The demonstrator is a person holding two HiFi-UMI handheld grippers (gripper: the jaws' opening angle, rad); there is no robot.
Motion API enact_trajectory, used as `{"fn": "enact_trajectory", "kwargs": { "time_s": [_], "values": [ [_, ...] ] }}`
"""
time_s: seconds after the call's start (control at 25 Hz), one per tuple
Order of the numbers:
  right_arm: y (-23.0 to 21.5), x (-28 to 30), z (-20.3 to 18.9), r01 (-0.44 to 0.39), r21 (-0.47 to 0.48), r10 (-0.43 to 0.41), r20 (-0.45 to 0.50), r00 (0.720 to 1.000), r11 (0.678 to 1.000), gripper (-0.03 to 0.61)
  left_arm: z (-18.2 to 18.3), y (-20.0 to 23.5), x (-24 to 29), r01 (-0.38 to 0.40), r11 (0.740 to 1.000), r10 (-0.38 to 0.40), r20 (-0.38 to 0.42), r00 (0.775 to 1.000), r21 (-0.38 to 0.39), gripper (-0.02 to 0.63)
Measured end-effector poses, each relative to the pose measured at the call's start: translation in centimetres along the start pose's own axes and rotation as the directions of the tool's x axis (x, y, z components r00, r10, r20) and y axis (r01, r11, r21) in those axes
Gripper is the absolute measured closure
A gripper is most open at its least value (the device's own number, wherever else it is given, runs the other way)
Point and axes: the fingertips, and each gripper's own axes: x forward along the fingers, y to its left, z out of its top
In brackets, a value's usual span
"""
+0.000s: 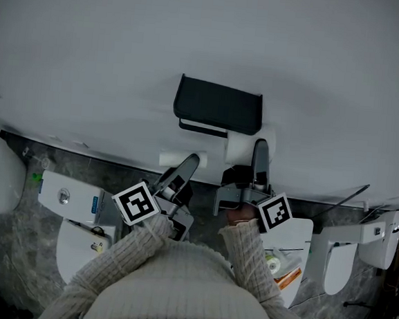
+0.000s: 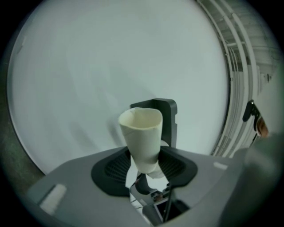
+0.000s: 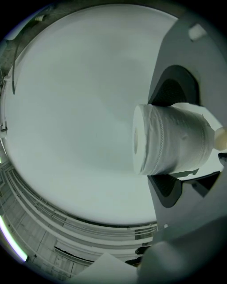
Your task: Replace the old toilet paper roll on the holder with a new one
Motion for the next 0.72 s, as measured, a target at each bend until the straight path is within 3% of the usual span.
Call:
{"fn": "enact_trajectory", "kwargs": {
  "time_s": [0.72],
  "values": [
    [0.7, 1.6, -6.4, -0.015, 0.068, 0.024, -0.144, 0.989, 0.998, 0.124, 1.8, -0.2, -2.5, -0.027, 1.0, 0.027, 0.062, 0.998, 0.009, 0.433]
  ]
}}
